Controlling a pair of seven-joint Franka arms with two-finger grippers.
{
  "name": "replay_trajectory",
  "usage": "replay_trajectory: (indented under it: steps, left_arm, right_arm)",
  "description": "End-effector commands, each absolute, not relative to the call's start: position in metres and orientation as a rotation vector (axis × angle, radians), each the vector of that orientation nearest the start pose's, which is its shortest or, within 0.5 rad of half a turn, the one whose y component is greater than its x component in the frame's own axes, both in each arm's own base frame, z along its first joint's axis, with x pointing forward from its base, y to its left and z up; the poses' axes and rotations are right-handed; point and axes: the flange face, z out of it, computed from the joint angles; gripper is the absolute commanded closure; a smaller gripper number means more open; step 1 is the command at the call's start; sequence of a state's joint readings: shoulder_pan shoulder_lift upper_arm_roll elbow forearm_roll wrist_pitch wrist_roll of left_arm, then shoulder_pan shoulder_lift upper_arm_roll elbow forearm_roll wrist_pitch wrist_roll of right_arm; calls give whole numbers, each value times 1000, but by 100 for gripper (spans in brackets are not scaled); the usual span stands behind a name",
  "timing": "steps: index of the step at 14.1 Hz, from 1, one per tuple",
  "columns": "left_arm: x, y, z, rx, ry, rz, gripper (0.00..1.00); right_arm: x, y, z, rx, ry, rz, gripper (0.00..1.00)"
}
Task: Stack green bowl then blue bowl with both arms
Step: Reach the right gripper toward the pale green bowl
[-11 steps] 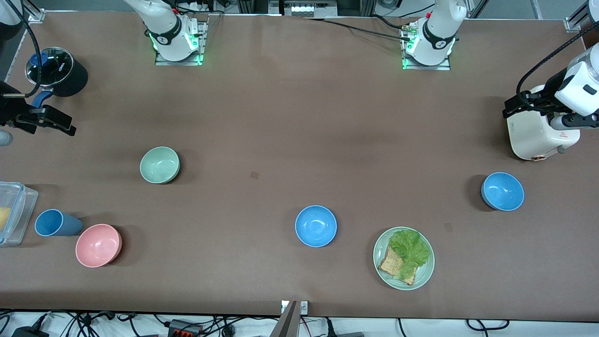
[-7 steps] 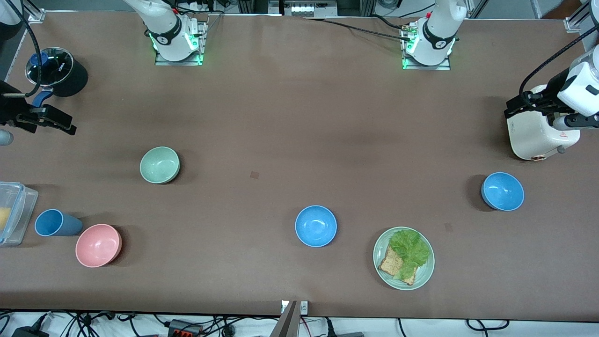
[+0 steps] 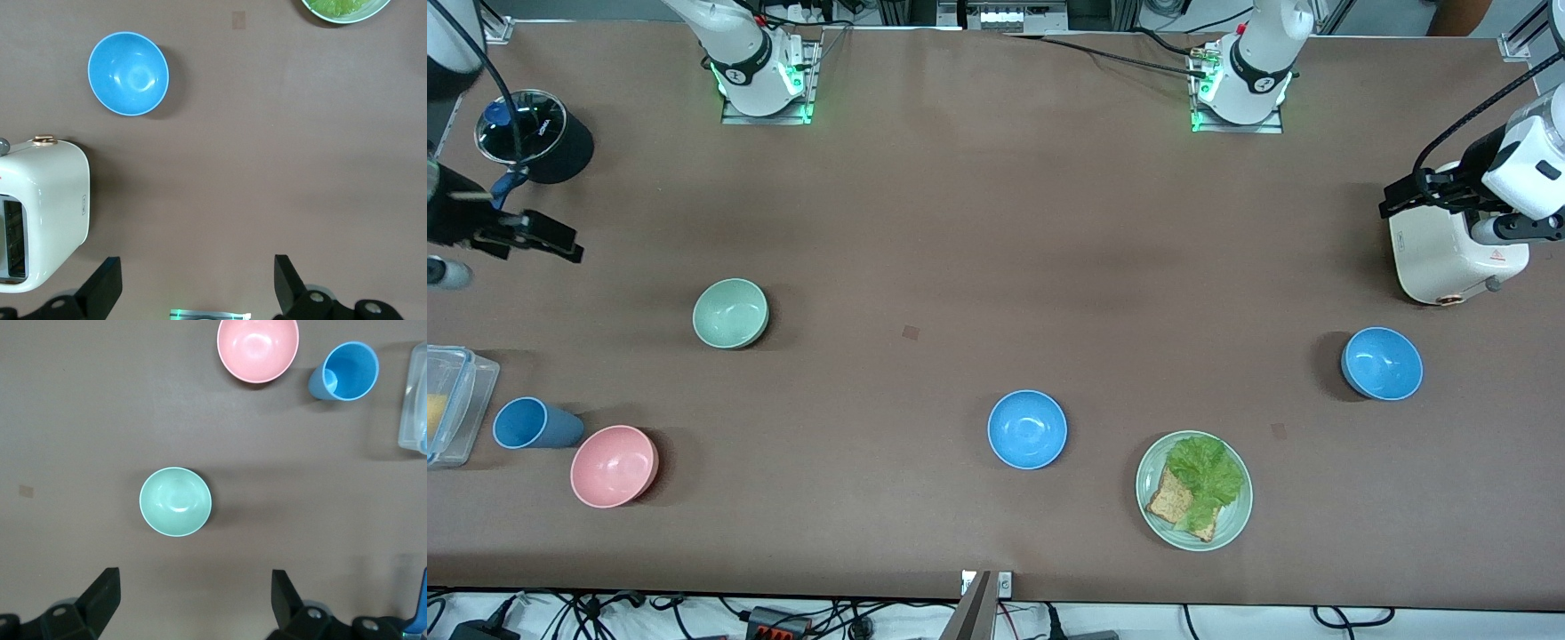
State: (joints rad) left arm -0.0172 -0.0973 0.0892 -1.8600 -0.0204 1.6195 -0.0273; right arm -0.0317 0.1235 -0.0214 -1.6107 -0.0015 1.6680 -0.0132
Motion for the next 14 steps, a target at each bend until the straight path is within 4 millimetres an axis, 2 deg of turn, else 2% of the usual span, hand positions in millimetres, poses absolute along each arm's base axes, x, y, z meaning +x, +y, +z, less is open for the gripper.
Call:
replay_trajectory:
  steps: [1,2,3,6,7,8,11,12,14]
  left_arm:
    - [518,40,547,-3177,-171,257,0]
    - [518,40,547,-3177,-171,257,0]
    - [518,42,547,-3178,-176,257,0]
    - [519,41,547,-3189,-178,258,0]
    - [519,41,548,-3189,-178,255,0]
    - [519,41,548,-3189,-178,255,0]
    - [520,42,552,-3194,-139,237,0]
    - [525,44,549,-3198,-76,244,0]
    - [527,54,545,-3199,-81,255,0]
  right_arm:
    - [610,-31,507,-3134,44,158,0]
    - [615,-28,496,-3132,37,178,0]
    - [618,-28,492,-3133,37,161,0]
    - [630,-26,447,-3108,47,249,0]
    - [636,-19,426,-3101,43,278,0]
    - [642,-3,401,-3113,-19,315,0]
    - [647,2,375,-3107,-4,354,0]
    - [648,3,362,-3100,-15,387,0]
    - [647,2,326,-3093,-32,487,0]
